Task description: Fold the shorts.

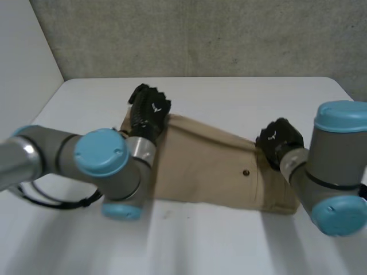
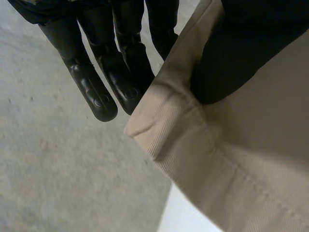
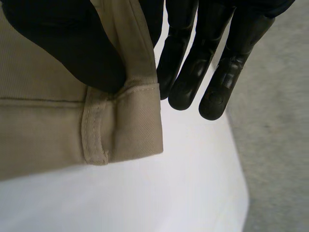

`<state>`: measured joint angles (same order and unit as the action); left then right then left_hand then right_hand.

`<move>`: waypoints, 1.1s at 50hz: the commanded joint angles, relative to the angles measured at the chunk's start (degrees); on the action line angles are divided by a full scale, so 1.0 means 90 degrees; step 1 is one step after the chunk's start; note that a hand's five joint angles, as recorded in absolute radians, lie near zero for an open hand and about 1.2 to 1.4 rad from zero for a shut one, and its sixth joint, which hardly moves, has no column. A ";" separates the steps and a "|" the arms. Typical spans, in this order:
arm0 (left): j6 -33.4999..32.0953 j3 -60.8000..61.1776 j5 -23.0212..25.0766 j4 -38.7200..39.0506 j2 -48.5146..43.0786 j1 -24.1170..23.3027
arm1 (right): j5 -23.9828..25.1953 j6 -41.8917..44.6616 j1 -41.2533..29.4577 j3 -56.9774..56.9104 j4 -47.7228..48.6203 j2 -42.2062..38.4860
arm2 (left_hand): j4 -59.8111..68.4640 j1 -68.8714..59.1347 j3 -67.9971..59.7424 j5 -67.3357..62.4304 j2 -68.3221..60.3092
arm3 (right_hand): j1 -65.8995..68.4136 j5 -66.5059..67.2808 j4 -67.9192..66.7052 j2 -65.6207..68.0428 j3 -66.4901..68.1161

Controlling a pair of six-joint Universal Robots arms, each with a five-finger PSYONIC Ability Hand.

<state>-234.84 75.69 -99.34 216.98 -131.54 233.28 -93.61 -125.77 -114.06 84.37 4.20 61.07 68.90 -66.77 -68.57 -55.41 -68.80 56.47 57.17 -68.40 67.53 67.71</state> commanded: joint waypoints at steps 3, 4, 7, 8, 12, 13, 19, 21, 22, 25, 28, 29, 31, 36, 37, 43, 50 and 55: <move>0.0039 -0.2267 0.0140 -0.0056 -0.1838 0.0027 | -0.0409 0.0068 -0.0012 -0.1444 0.0958 -0.1345 | 0.1233 -0.1470 -0.1270 -0.1621 -0.1244 | 0.2614 0.1425 -0.1289 0.1385 0.1366; 0.0068 -0.2345 0.0130 -0.0056 -0.1917 0.0027 | -0.0448 0.0068 -0.0012 -0.1541 0.1027 -0.1413 | 0.1161 -0.1399 -0.1199 -0.1549 -0.1172 | 0.1492 0.0303 -0.0167 0.0263 0.0243; 0.0069 -0.2453 0.0130 0.0002 -0.2015 0.0027 | -0.0604 0.0049 -0.0022 -0.1728 0.1320 -0.1580 | -0.5531 0.5294 0.5493 0.5143 0.5520 | -0.4896 -0.6084 0.6221 -0.6124 -0.6144; 0.0068 -0.2463 0.0120 0.0012 -0.2015 0.0027 | -0.0653 0.0029 -0.0022 -0.1767 0.1388 -0.1609 | -0.6308 0.6070 0.6270 0.5920 0.6296 | -0.5163 -0.6352 0.6489 -0.6392 -0.6412; 0.0098 -0.2366 -0.0045 0.0003 -0.1947 -0.0031 | -0.0800 -0.0214 0.0027 -0.1641 0.1769 -0.1444 | -0.6545 0.6307 0.6507 0.6157 0.6534 | -0.5163 -0.6352 0.6489 -0.6392 -0.6412; 0.0117 -0.2308 -0.0104 -0.0007 -0.1898 -0.0051 | -0.0781 -0.0476 0.0037 -0.1524 0.1779 -0.1279 | -0.6545 0.6307 0.6507 0.6157 0.6534 | -0.5163 -0.6352 0.6489 -0.6392 -0.6412; 0.0653 -0.0961 -0.0466 -0.0017 -0.0581 -0.0022 | -0.0674 -0.1630 0.0076 -0.0811 0.1488 -0.0205 | -0.6545 0.6307 0.6507 0.6157 0.6534 | -0.5163 -0.6352 0.6489 -0.6392 -0.6412; 0.0956 -0.0561 -0.0485 -0.0056 -0.0240 -0.0002 | -0.0450 -0.2048 0.0221 -0.0538 0.0905 0.0156 | -0.6545 0.6307 0.6507 0.6157 0.6534 | -0.5163 -0.6352 0.6489 -0.6392 -0.6412; 0.1344 -0.0153 -0.0485 -0.0085 0.0149 -0.0002 | -0.0352 -0.2177 0.0280 -0.0450 0.0669 0.0245 | -0.6540 0.6302 0.6502 0.6152 0.6529 | -0.5163 -0.6352 0.6489 -0.6392 -0.6412; 0.2039 0.0484 -0.0476 -0.0115 0.0698 -0.0012 | 0.0145 -0.2761 0.0495 -0.0128 -0.0364 0.0509 | -0.6540 0.6302 0.6502 0.6152 0.6529 | -0.5163 -0.6352 0.6489 -0.6392 -0.6412; 0.2967 0.1226 -0.0437 -0.0290 0.1304 -0.0031 | 0.0566 -0.3231 0.0651 0.0136 -0.0992 0.0636 | -0.6484 0.6246 0.6446 0.6096 0.6473 | -0.5163 -0.6352 0.6489 -0.6392 -0.6412; 0.3172 0.1373 -0.0436 -0.0368 0.1441 -0.0051 | 0.0809 -0.3455 0.0778 0.0350 -0.1216 0.0714 | -0.6465 0.6228 0.6428 0.6077 0.6454 | -0.5163 -0.6352 0.6489 -0.6392 -0.6412; 0.3690 0.1735 -0.0427 -0.0641 0.1783 -0.0080 | 0.1064 -0.3603 0.0925 0.0595 -0.1219 0.0783 | -0.6409 0.6172 0.6372 0.6021 0.6398 | -0.4894 -0.6083 0.6220 -0.6123 -0.6143; 0.4355 0.2146 -0.0475 -0.1159 0.2106 -0.0090 | 0.1514 -0.3731 0.1257 0.1328 -0.0838 0.0920 | -0.6409 0.6171 0.6371 0.6021 0.6398 | -0.4650 -0.5839 0.5975 -0.5879 -0.5899; 0.4481 0.2233 -0.0476 -0.1266 0.2106 -0.0090 | 0.1563 -0.3740 0.1335 0.1522 -0.0625 0.0920 | -0.6409 0.6171 0.6371 0.6021 0.6398 | -0.4409 -0.5598 0.5735 -0.5638 -0.5658; 0.4580 0.2400 -0.0505 -0.1326 0.2086 -0.0080 | 0.1534 -0.3711 0.1365 0.1846 -0.0106 0.0822 | -0.6409 0.6171 0.6371 0.6021 0.6398 | -0.3773 -0.4962 0.5099 -0.5002 -0.5022; 0.4570 0.2410 -0.0505 -0.1335 0.2077 -0.0041 | 0.1515 -0.3633 0.1443 0.1807 0.0256 0.0441 | -0.6409 0.6171 0.6371 0.6021 0.6398 | 0.2614 0.1425 -0.1289 0.1385 0.1365; 0.4561 0.2439 -0.0515 -0.1345 0.2106 -0.0061 | 0.1563 -0.3215 0.1667 0.1807 0.0451 0.0607 | -0.6409 0.6171 0.6371 0.6021 0.6398 | 0.2614 0.1425 -0.1289 0.1385 0.1366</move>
<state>-193.38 97.51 -103.89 204.82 -112.75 232.81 -79.70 -158.54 -100.97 101.05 6.07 65.84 11.68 -11.00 -12.30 -2.69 -11.84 48.88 48.11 -61.27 62.79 61.34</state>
